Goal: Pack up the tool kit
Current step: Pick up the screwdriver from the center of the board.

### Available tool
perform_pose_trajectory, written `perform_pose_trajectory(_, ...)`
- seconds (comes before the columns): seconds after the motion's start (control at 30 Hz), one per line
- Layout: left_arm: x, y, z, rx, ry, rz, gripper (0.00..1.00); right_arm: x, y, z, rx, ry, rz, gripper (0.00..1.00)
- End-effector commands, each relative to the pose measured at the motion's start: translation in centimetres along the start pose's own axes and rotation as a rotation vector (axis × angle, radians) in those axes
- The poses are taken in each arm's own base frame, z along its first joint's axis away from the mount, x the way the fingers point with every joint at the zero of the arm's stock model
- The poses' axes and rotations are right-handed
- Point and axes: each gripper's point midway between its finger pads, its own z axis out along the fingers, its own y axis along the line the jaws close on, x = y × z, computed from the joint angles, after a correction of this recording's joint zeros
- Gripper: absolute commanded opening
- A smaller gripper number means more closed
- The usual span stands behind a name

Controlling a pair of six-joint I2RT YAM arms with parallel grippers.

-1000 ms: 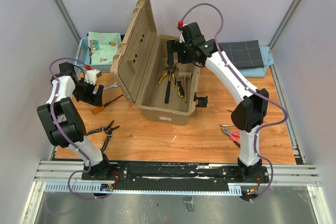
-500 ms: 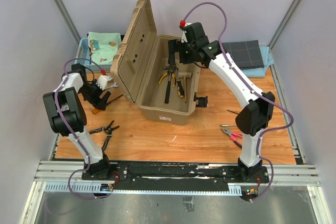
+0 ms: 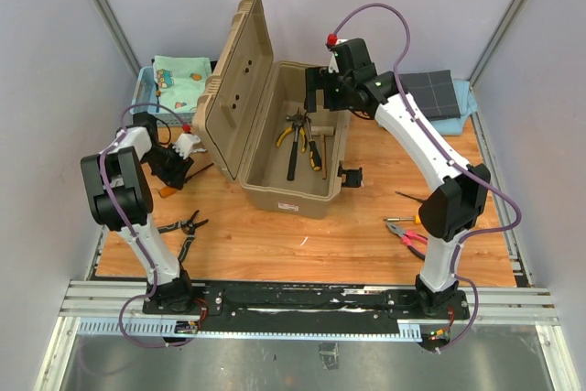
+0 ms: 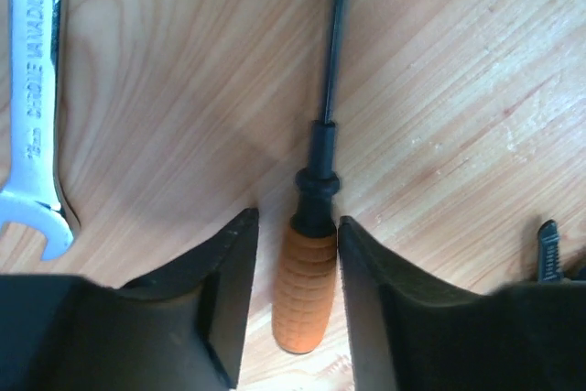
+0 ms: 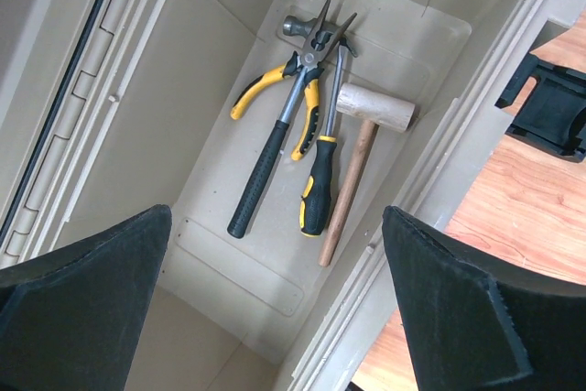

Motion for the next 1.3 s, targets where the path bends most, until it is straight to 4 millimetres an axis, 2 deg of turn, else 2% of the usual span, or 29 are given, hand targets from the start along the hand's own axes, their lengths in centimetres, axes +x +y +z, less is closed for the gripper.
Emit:
perform_pose_trajectory(0.0, 0.9, -0.9, 1.0, 0.039, 0.024, -0.048, 0.31, -1.6, -0.2, -1.0, -0.002, -0.048, 0.008, 0.99)
perform_pose_trajectory(0.07, 0.3, -0.8, 0.1, 0.024, -0.001, -0.058, 0.09, -1.6, 0.0, -0.9, -0.009, -0.046, 0.007, 1.00)
perform_pose_trajectory(0.1, -0.3, -0.7, -0.7, 0.017, -0.026, -0.068, 0.02, -1.6, 0.1, -0.8, -0.014, -0.046, 0.003, 1.00)
perform_pose_trajectory(0.17, -1.7, -0.3, -3.0, 0.003, -0.105, -0.105, 0.00, -1.6, 0.2, -0.7, -0.024, -0.044, -0.004, 1.00)
perform_pose_trajectory(0.23, -3.2, 0.6, -6.3, -0.026, -0.211, -0.154, 0.00, -1.6, 0.2, -0.7, -0.030, -0.042, -0.015, 0.99)
perform_pose_trajectory(0.37, -5.7, 2.2, -14.0, -0.098, -0.441, -0.229, 0.00, -1.9, 0.4, -0.6, -0.057, -0.051, -0.014, 0.99)
perform_pose_trajectory(0.47, -7.6, 2.2, -19.6, -0.143, -0.578, -0.237, 0.00, -2.4, 0.6, -0.5, -0.077, -0.063, -0.014, 0.99)
perform_pose_trajectory(0.57, -11.0, 0.9, -24.7, -0.133, -0.741, -0.213, 0.00, -3.1, 1.4, -0.5, -0.115, -0.078, -0.016, 0.99)
perform_pose_trajectory(0.63, -13.6, -0.6, -27.9, -0.065, -0.867, -0.225, 0.00, -3.7, 2.1, -0.4, -0.148, -0.096, -0.019, 0.99)
perform_pose_trajectory(0.73, -17.2, -1.6, -33.0, 0.012, -1.047, -0.244, 0.00, -4.5, 3.0, -0.6, -0.198, -0.125, -0.024, 0.99)
perform_pose_trajectory(0.83, -20.1, -2.7, -38.2, 0.064, -1.231, -0.255, 0.00, -5.2, 3.6, -1.0, -0.230, -0.152, -0.035, 0.99)
perform_pose_trajectory(0.93, -22.2, -5.3, -43.3, 0.078, -1.435, -0.174, 0.00, -5.8, 4.1, -1.5, -0.257, -0.179, -0.044, 0.99)
perform_pose_trajectory(1.07, -25.6, -7.5, -46.2, 0.116, -1.494, -0.090, 0.00, -6.4, 4.7, -1.9, -0.285, -0.196, -0.047, 1.00)
perform_pose_trajectory(1.17, -27.5, -9.0, -47.7, 0.124, -1.529, -0.021, 0.00, -6.6, 4.9, -2.4, -0.298, -0.204, -0.049, 1.00)
perform_pose_trajectory(1.27, -29.0, -9.8, -48.3, 0.156, -1.545, 0.003, 0.00, -6.8, 5.4, -2.9, -0.324, -0.216, -0.059, 1.00)
